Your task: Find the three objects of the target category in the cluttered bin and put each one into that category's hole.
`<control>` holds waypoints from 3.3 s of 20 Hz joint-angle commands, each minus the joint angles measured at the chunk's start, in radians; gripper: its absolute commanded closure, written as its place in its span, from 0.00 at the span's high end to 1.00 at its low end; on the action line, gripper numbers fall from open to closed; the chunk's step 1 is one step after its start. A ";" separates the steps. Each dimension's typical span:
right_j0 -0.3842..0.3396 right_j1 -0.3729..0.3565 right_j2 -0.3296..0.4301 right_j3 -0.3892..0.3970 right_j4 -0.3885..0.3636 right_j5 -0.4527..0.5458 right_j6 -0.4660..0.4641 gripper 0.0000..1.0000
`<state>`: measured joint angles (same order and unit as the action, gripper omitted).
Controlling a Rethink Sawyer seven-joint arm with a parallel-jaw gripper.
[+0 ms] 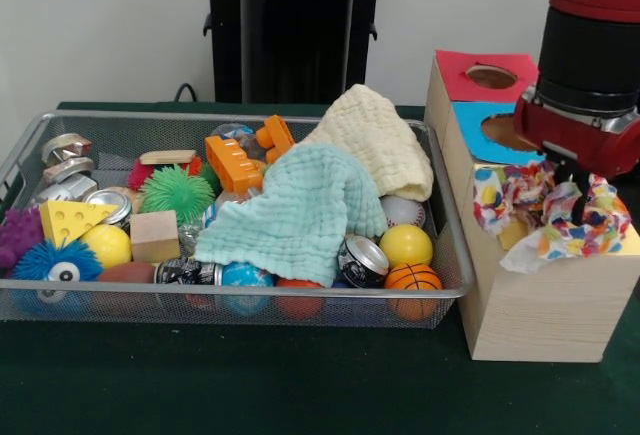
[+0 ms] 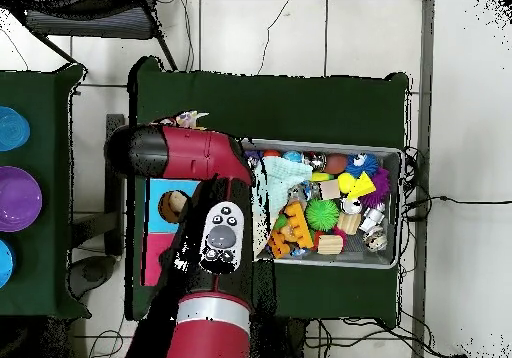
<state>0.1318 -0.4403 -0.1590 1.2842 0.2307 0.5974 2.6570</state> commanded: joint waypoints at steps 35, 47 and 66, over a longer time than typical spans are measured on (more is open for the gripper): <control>0.207 0.195 -0.263 -0.082 0.027 0.045 0.375 0.00; 0.184 0.203 -0.293 -0.085 0.099 0.071 0.318 0.00; 0.019 0.277 -0.014 -0.054 0.164 -0.060 0.049 0.00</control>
<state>0.2589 -0.2661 -0.3764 1.1761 0.3623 0.6619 2.7003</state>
